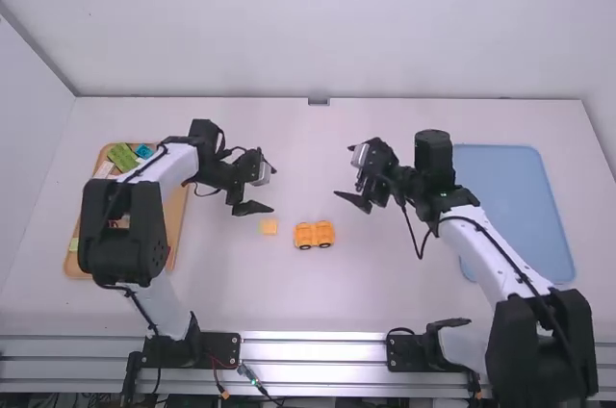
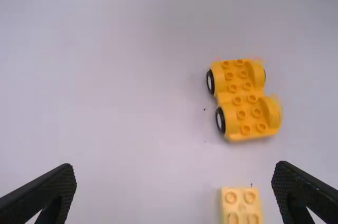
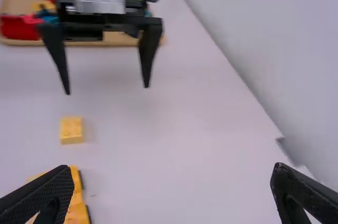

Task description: Assemble lego blocks to make yellow taxi

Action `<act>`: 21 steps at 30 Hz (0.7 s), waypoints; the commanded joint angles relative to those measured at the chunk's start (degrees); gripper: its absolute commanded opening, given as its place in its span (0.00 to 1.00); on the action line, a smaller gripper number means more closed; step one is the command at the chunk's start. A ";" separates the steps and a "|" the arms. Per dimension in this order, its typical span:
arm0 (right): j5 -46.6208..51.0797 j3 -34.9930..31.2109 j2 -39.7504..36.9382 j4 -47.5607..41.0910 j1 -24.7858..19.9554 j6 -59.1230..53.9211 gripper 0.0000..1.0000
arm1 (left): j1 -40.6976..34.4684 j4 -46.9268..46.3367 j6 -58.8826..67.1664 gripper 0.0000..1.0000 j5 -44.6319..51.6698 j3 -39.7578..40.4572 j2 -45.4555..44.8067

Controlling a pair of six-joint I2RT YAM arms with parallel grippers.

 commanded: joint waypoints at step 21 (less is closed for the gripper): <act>-8.39 -0.81 20.92 -6.73 6.69 -19.45 0.99 | 0.87 21.00 -4.24 0.99 3.43 -17.92 0.90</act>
